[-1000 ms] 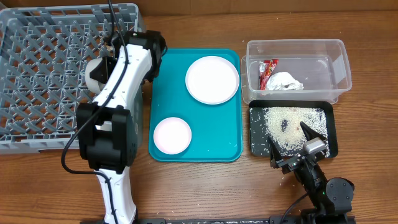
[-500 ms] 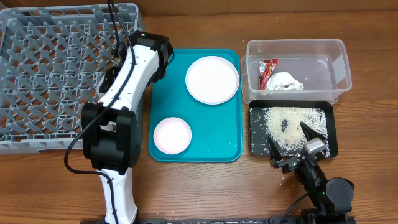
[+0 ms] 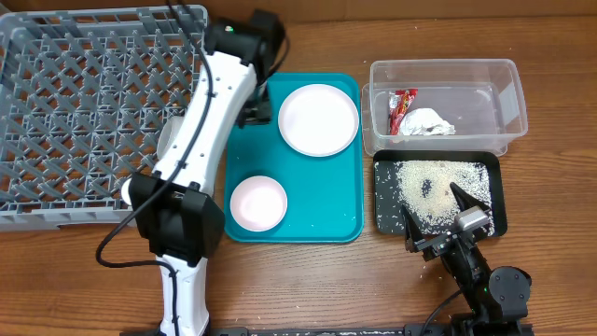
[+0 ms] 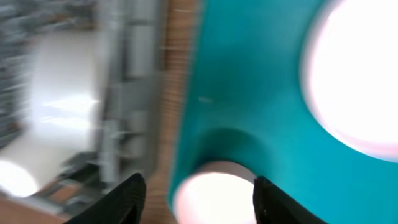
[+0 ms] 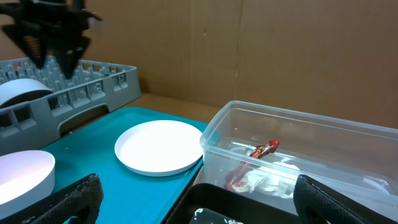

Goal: Sort waste into correct bins and load items into the dishwasher
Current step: 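Reach the left gripper to the pink bowl and grasp its rim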

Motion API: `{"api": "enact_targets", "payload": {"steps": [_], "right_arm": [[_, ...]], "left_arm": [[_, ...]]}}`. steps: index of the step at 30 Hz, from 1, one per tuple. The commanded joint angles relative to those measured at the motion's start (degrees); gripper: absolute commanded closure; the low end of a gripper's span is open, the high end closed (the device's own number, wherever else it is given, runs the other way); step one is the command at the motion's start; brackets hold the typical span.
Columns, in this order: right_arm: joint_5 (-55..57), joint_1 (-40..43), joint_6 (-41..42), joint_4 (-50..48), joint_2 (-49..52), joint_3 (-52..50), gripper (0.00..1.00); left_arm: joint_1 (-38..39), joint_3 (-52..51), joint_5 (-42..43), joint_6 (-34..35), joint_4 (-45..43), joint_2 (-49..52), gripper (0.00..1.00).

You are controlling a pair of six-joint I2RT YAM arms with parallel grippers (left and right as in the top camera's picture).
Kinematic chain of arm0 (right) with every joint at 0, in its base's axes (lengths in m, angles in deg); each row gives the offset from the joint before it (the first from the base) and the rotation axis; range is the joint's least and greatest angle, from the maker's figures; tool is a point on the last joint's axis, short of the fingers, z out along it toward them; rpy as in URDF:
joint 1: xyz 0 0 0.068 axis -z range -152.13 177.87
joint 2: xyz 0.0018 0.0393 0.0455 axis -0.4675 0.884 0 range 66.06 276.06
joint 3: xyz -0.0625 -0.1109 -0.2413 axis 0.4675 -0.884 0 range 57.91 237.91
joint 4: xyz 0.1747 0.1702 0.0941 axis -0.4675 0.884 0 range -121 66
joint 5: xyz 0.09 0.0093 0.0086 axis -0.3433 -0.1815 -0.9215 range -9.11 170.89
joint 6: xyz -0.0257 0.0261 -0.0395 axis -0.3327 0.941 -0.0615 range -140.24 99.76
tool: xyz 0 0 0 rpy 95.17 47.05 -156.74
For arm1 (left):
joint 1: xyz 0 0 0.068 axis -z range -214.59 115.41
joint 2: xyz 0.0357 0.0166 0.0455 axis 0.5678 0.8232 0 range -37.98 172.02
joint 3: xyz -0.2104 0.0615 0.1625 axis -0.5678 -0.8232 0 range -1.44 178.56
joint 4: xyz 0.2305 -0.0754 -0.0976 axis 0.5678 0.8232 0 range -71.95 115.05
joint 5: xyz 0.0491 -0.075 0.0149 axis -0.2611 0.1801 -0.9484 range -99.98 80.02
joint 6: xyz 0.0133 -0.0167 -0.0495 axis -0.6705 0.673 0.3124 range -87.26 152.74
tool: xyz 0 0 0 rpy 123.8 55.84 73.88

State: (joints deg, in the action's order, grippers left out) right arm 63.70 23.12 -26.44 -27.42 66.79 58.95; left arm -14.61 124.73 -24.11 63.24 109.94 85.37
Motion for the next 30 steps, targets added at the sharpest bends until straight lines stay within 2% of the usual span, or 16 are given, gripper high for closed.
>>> {"api": "enact_targets", "payload": {"steps": [1,2,6,9,15,18,20,21,25,28,30], "right_arm": [[-0.02,0.28,0.2,-0.33,-0.48,-0.57,0.0],[-0.02,0.28,0.2,-0.33,-0.48,-0.57,0.0],[-0.02,0.28,0.2,-0.33,-0.48,-0.57,0.0],[-0.02,0.28,0.2,-0.33,-0.48,-0.57,0.0],[-0.02,0.28,0.2,-0.33,-0.48,-0.57,0.0],[-0.04,0.28,0.2,-0.33,-0.48,-0.57,0.0],[-0.02,0.28,0.2,-0.33,-0.48,-0.57,0.01],[-0.02,0.28,0.2,-0.33,-0.48,-0.57,0.0],[-0.02,0.28,0.2,-0.33,-0.48,-0.57,0.0],[-0.02,0.28,0.2,-0.33,-0.48,-0.57,0.0],[-0.02,0.28,0.2,-0.33,-0.48,-0.57,0.0]], "left_arm": [[2.91,-0.59,12.66,-5.62,1.49,-0.15,0.52],[3.48,-1.11,13.05,-5.57,2.67,-0.15,0.58],[5.57,-3.82,13.51,-6.88,4.96,-0.17,0.64],[6.82,-7.5,13.97,-7.34,4.96,-1.22,0.64],[7.04,-19.76,8.28,-1.86,4.42,-6.67,0.62],[7.3,-27.32,9.44,-1.68,-2.12,-9.27,0.6],[8.57,-31.67,11.26,-1.73,-6.56,-9.53,0.67],[10.27,-35.87,11.93,-1.51,-10.64,-9.25,0.76],[13.92,-44.15,12.66,1.03,-20.61,-8.92,0.85],[16.35,-45.42,17.16,1.42,-26.77,-8.83,0.92],[17.0,-43.47,17.4,1.42,-26.86,-8.83,0.92]]}}
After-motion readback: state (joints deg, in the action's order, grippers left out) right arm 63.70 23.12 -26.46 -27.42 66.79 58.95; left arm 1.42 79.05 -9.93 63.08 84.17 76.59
